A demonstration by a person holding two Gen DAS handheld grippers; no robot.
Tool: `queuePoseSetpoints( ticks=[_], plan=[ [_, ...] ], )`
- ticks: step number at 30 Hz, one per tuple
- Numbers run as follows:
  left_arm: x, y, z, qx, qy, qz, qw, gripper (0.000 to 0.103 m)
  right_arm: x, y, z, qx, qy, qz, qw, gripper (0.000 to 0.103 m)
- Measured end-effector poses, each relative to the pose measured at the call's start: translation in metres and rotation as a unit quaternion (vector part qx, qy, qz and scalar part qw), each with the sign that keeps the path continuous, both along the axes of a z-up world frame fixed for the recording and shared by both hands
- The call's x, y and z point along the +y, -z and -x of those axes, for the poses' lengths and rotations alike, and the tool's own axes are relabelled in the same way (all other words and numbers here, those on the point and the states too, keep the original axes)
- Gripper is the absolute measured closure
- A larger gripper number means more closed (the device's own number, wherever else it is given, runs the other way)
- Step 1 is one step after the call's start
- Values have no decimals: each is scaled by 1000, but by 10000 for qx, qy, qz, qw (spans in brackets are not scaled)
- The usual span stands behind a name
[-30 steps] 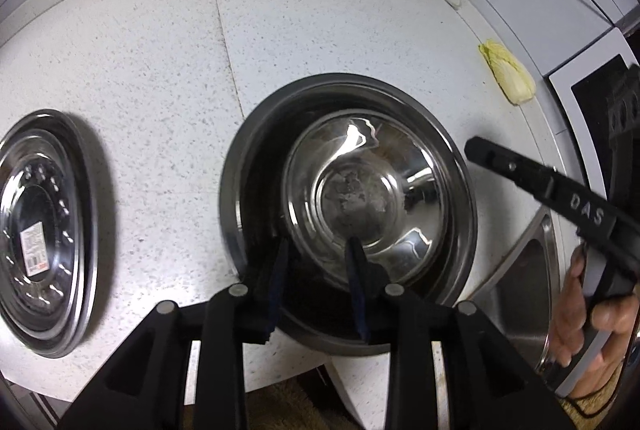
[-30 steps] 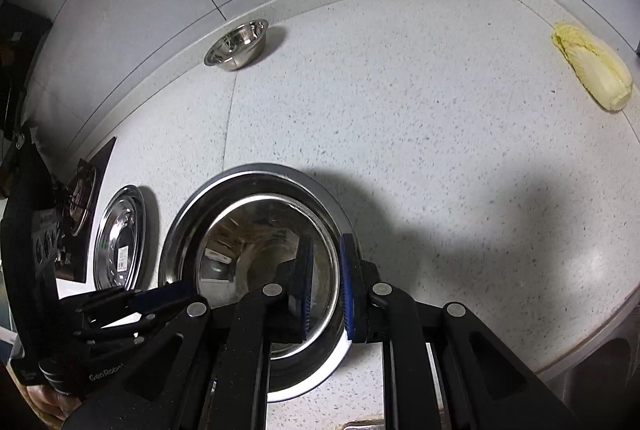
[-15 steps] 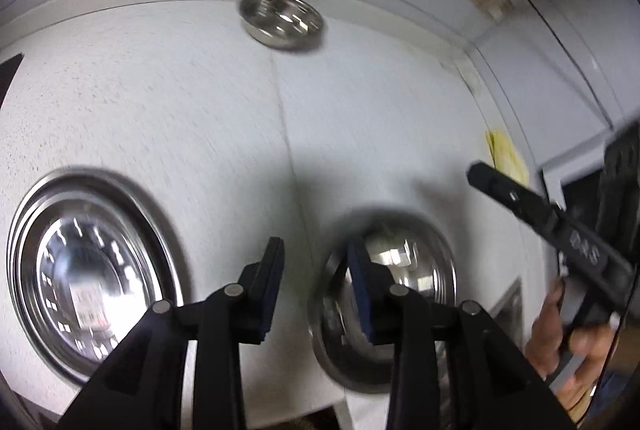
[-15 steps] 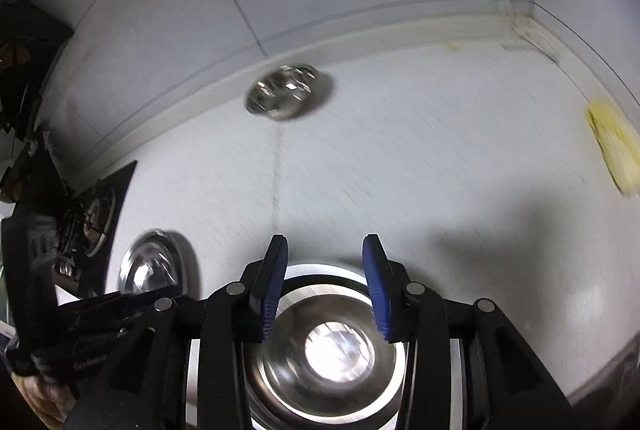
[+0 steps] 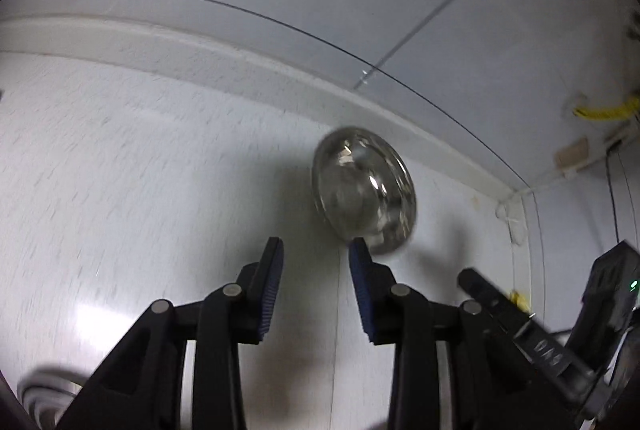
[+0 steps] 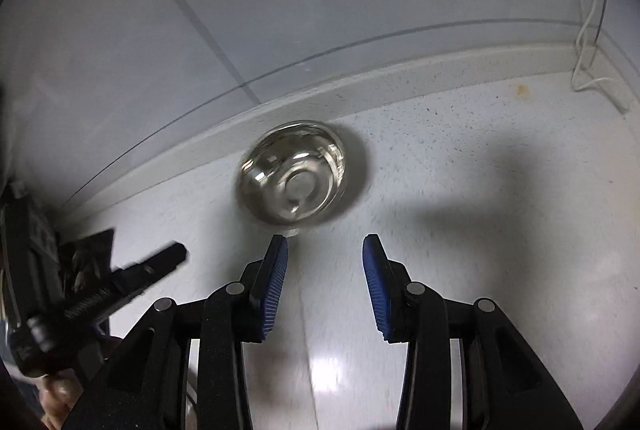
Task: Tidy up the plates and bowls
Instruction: 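Close the right tool on the small steel bowl's rim while the left tool grips it too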
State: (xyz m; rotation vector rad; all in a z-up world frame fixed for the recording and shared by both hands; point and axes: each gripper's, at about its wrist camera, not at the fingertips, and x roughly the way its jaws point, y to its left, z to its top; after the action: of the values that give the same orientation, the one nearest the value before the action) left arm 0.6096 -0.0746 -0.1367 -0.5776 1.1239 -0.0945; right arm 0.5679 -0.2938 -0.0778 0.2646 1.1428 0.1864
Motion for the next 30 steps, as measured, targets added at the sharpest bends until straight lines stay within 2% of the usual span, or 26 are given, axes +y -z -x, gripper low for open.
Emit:
queuePoseSetpoints(
  ticks=[4, 8, 14, 17, 20, 23, 25, 27, 30],
  plan=[
    [2, 22, -37, 61, -1, -205, 9998, 70, 2, 31, -29, 191, 71, -18, 9998, 68],
    [-1, 41, -59, 86, 163, 38, 9998, 70, 0, 52, -55, 279, 82, -81, 9995, 68],
    [-14, 58, -78, 182, 628, -174, 9977, 70, 13, 75, -79, 359, -155, -153, 9991, 68],
    [-13, 62, -83, 328, 579, -290, 9974, 70, 17, 85, -84, 420, -213, -137, 9988, 68],
    [-10, 65, -88, 414, 576, -177, 9973, 71, 20, 95, -88, 487, -262, -59, 9985, 68],
    [-6, 68, -92, 400, 526, -55, 9978, 71, 23, 98, -93, 424, -262, -41, 9988, 73],
    [-3, 69, -92, 372, 489, -6, 9981, 79, 25, 99, -96, 416, -232, -38, 9989, 86],
    [-1, 72, -93, 361, 537, 171, 9978, 98, 29, 102, -98, 436, -250, 22, 9987, 90],
    [7, 61, -88, 223, 512, 170, 9983, 98, 36, 101, -102, 381, -250, 37, 9990, 92]
  ],
)
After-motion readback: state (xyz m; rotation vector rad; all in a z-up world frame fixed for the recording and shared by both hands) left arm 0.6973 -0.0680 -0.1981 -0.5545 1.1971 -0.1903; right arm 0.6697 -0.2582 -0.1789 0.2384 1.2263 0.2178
